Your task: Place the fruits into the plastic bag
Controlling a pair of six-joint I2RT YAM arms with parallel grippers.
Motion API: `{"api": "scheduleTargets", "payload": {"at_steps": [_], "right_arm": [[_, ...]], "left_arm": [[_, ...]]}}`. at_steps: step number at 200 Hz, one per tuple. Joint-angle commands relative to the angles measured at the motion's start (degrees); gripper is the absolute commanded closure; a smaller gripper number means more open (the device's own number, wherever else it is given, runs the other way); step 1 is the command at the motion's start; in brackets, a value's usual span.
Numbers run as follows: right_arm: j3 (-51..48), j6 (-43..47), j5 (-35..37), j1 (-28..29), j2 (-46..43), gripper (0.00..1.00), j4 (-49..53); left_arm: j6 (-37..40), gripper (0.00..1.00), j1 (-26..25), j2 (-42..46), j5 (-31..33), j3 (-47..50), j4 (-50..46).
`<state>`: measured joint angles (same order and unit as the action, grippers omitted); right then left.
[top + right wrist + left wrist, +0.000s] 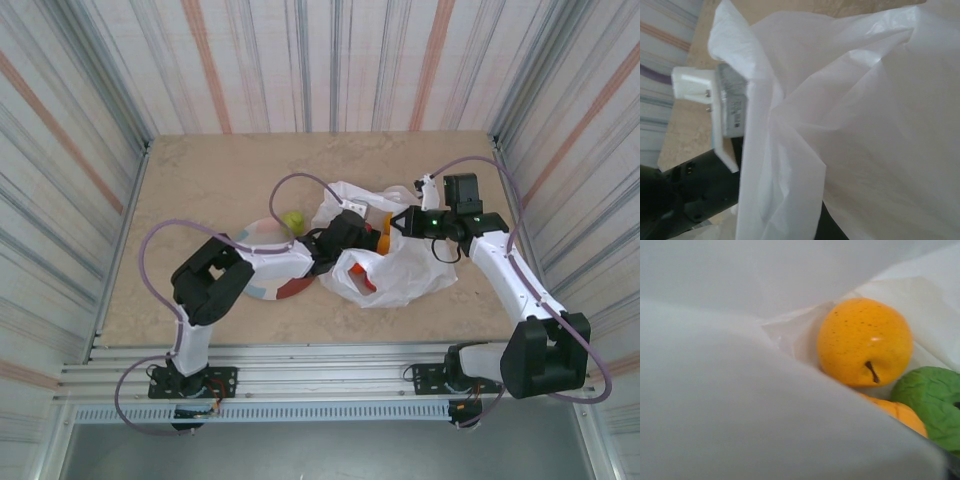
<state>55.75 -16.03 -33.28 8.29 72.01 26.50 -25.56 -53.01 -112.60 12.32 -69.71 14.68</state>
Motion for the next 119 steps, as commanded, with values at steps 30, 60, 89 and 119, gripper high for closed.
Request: {"api": "scheduleTargets", "payload": {"at_steps": [30,60,89,119], "right_arm": [[-0.1,0.4,0.8,-1.5,0.2,1.00,-0.3],[0.8,0.9,2.1,-2.4,0.6,1.00,0.5],[2.6,3.0,3.7,-2.6,1.0,1.00,2.3],[3.7,3.6,3.9,-2.7,2.0,1.00,2.8]], "left_arm": [[3.3,0.18,-0.4,14.0,-9.8,11.0,1.1],[6.9,0.18,0.0,22.2,-12.3,16.3,-3.6],[9.6,0.19,2.1,30.1,-15.2,20.2,-8.8],[11.3,0.19,6.4,37.2,-20.4,23.3,-12.0]]}}
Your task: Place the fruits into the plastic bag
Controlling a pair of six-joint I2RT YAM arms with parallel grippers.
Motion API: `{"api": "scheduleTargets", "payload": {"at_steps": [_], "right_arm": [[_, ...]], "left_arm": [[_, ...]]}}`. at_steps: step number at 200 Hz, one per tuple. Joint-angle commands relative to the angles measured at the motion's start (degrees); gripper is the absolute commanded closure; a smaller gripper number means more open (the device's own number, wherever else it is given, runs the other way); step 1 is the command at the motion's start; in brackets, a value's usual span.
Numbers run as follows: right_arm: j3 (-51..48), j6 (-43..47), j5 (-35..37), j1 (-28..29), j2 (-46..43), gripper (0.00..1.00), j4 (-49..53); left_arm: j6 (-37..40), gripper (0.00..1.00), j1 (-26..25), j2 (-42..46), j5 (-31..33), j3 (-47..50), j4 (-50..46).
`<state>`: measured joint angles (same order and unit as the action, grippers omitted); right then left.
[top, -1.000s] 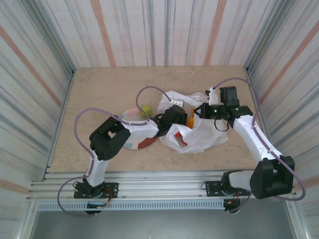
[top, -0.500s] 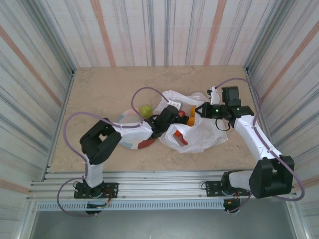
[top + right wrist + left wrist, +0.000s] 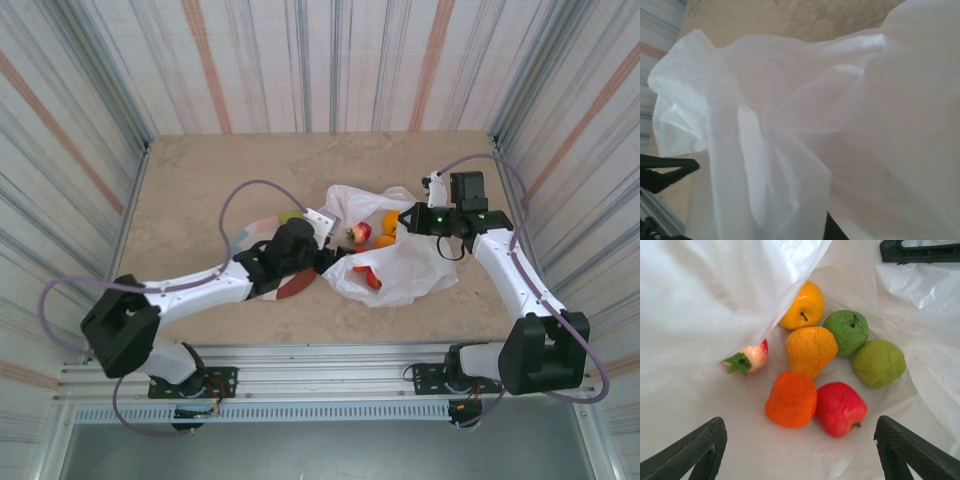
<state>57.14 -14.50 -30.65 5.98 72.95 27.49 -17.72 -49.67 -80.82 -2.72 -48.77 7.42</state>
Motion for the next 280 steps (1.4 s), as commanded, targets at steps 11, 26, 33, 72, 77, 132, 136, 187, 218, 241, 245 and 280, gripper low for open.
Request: {"api": "scheduleTargets", "payload": {"at_steps": [11,26,33,72,77,132,136,187,218,241,245,280], "right_arm": [[2.6,1.9,1.3,-0.4,1.3,1.00,2.0],[2.6,1.8,1.8,-0.2,1.5,1.00,2.0],[2.6,1.6,2.0,-0.3,1.6,1.00,1.9],[2.7,1.1,2.4,0.0,1.5,1.00,1.9],[2.7,1.0,2.4,0.1,1.5,1.00,2.0],[3.1,0.6,3.3,0.5,1.5,1.00,2.2],[3.1,0.6,3.4,0.5,1.6,1.00,2.3],[4.9,1.0,3.5,0.7,3.6,1.00,3.3],[4.4,1.1,3.8,0.7,3.8,1.00,3.0],[3.6,1.1,3.7,0.7,3.8,1.00,2.7],[3.5,1.1,3.7,0.6,3.7,1.00,2.7],[2.9,1.2,3.8,0.5,3.3,1.00,2.6]], "left_arm": [[4.2,0.19,4.4,7.7,-7.4,3.0,-5.5],[5.2,0.19,6.0,10.2,-9.7,3.5,-6.4],[5.8,0.19,6.7,11.1,-10.7,3.5,-6.7],[5.3,0.17,11.2,15.0,-12.5,3.7,-7.3],[4.7,0.16,12.0,15.4,-11.3,3.7,-7.4],[-0.1,0.09,20.2,6.7,5.5,-4.0,-20.8],[-0.1,0.09,20.7,5.5,5.7,-4.6,-21.3],[-0.3,0.05,21.4,-7.9,4.7,-9.3,-22.8],[-0.7,0.04,21.4,-13.1,2.7,-10.2,-19.5],[-0.9,0.04,21.3,-17.5,0.7,-13.0,-19.1],[-1.1,0.04,21.3,-18.2,0.5,-13.5,-19.2],[-1.7,0.04,21.1,-23.3,0.1,-17.2,-18.3]]}}
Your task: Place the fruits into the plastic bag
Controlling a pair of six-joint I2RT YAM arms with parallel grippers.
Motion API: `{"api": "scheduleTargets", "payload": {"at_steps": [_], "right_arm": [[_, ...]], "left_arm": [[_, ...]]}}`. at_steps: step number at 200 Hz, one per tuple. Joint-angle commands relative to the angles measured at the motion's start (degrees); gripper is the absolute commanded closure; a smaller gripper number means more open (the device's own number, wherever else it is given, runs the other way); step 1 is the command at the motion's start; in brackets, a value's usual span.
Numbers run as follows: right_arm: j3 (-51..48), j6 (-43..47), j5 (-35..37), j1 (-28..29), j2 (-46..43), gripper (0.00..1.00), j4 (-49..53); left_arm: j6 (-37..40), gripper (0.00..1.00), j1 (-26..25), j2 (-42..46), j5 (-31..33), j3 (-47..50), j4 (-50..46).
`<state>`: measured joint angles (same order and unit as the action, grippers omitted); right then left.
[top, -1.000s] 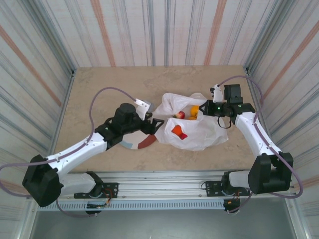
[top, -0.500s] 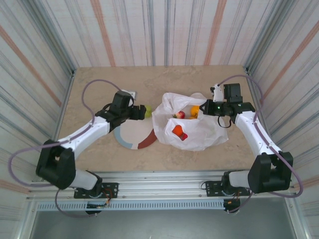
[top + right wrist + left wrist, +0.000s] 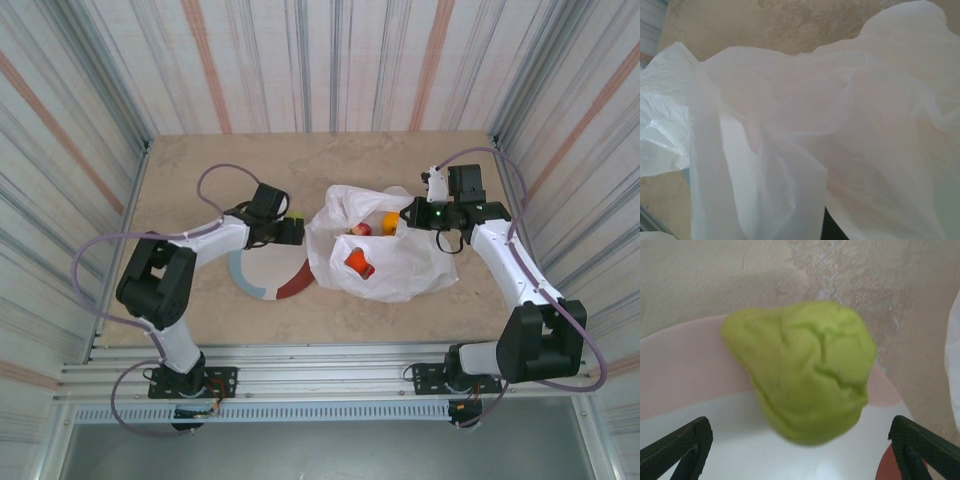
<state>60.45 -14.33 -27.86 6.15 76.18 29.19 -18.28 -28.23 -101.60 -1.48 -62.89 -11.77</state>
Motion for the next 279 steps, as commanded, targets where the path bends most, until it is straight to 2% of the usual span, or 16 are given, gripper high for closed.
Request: {"api": "scheduleTargets", "payload": {"at_steps": [1,109,146,174,235,279], "right_arm": [[-0.4,1.1,1.0,0.4,0.0,1.00,0.9],[-1.4,0.9,0.0,0.0,0.2,1.00,0.0],[-1.7,1.0,0.2,0.0,0.1,1.00,0.0],[-2.0,1.0,0.2,-0.1,0.0,1.00,0.0],[-2.1,1.0,-0.1,-0.2,-0.1,1.00,-0.1],[-1.8,1.0,0.0,-0.2,-0.5,1.00,0.1]], "left_arm": [[-1.2,0.04,-0.3,-2.6,-1.1,-3.2,0.9],[-0.6,0.05,-1.6,-10.5,5.9,-11.0,-2.1],[0.0,0.09,-2.1,-11.7,7.0,-12.5,-2.5],[0.2,0.16,-2.3,-12.0,7.3,-12.5,-2.5],[0.1,0.30,-2.7,-7.9,8.1,-9.0,-1.8],[-0.4,0.36,-2.8,1.4,8.5,-1.7,0.7]]}}
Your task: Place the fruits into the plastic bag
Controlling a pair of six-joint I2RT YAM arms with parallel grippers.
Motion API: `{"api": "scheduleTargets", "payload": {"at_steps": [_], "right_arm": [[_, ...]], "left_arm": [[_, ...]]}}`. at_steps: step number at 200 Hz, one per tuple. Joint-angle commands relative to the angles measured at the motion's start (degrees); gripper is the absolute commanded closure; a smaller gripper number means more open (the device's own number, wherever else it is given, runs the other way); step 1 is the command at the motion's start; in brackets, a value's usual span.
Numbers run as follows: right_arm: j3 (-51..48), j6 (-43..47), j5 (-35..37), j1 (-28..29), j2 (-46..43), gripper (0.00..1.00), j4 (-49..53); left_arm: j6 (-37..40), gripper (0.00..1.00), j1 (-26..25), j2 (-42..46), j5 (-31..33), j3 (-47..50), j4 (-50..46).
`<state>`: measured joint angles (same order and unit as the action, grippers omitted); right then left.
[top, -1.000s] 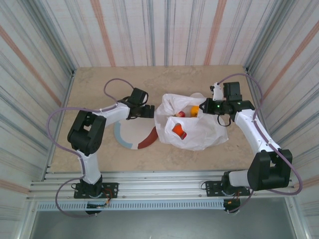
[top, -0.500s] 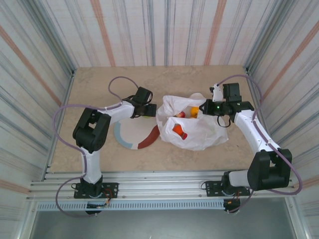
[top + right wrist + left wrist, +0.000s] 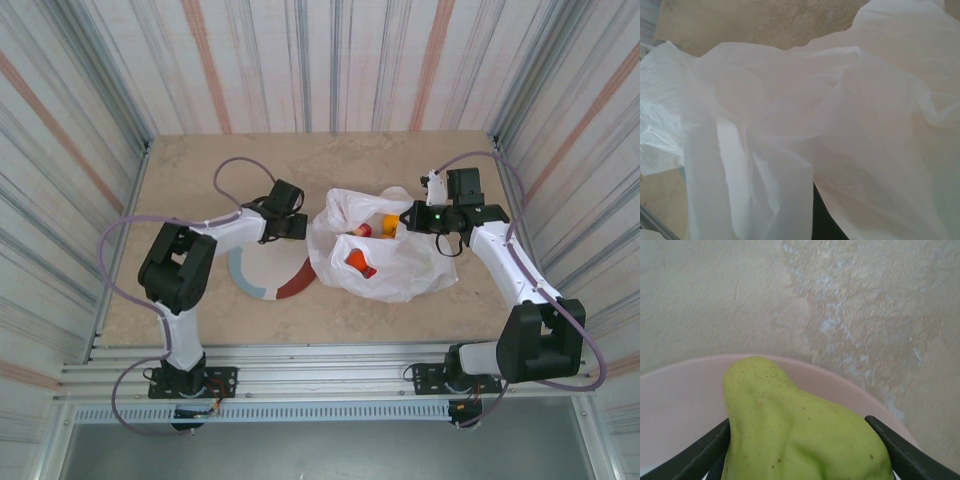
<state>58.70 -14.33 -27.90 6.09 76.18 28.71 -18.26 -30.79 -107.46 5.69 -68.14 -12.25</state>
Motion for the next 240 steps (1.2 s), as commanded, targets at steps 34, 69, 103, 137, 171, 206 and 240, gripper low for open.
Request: {"api": "scheduleTargets", "payload": {"at_steps": [34,69,103,137,171,206,240], "right_arm": [[0.6,0.9,-0.2,-0.1,-0.1,1.00,0.6],[1.6,1.0,-0.4,-0.1,0.6,1.00,0.7],[2.1,0.8,-0.5,0.1,0.7,1.00,0.7],[1.9,0.8,-0.4,0.2,0.6,1.00,0.7],[1.5,0.5,-0.4,0.4,0.6,1.00,0.4],[1.2,0.4,-0.3,0.8,0.3,1.00,0.5],[1.1,0.4,-0.1,0.8,0.0,1.00,0.5]], "left_arm": [[-0.7,0.37,-0.2,16.4,1.6,8.8,1.7],[-0.3,0.38,-0.1,24.0,0.5,11.0,1.1],[1.1,0.39,-2.8,26.9,-9.7,12.4,5.6],[2.3,0.39,-8.5,24.7,-14.0,12.7,10.1],[0.0,0.39,-12.7,18.9,-16.6,11.8,14.7],[0.4,0.39,-15.6,13.7,-19.2,8.4,16.7],[2.6,0.39,-18.1,11.2,-21.1,6.5,16.9]]}}
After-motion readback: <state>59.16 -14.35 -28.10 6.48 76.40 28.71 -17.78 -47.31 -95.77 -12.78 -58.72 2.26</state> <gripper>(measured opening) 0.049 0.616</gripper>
